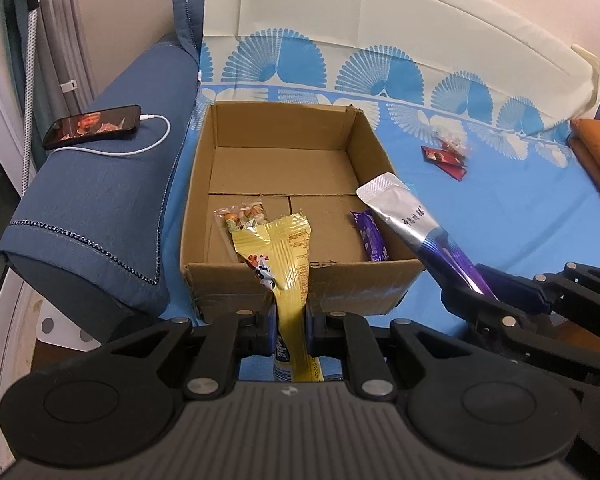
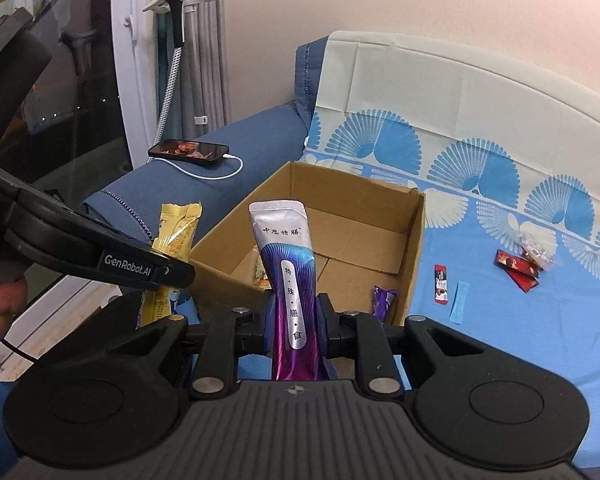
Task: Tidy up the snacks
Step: 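Carry the yellow wafer bar and purple-pink tube snack over the box with both tools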
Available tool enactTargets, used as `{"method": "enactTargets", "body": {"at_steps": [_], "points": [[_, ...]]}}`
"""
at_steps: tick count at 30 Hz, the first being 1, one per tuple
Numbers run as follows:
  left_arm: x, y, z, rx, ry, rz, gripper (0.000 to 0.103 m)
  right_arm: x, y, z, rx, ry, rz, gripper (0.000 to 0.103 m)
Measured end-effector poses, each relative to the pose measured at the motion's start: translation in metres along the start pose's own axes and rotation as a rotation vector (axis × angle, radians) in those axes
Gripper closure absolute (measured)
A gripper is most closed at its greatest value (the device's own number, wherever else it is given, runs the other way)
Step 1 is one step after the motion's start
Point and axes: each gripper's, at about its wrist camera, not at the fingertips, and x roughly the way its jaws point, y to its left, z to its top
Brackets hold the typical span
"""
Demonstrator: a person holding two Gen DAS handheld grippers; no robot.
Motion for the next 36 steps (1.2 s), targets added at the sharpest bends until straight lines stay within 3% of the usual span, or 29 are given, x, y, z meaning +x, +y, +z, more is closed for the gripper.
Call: {"method": "enactTargets", "body": {"at_steps": [36], "points": [[0.0083,-0.0032,0.0034,0.006,0.016,-0.002,0.088,0.0079,-0.0032,0.0,-0.002,0.031,0.006,0.08]]}}
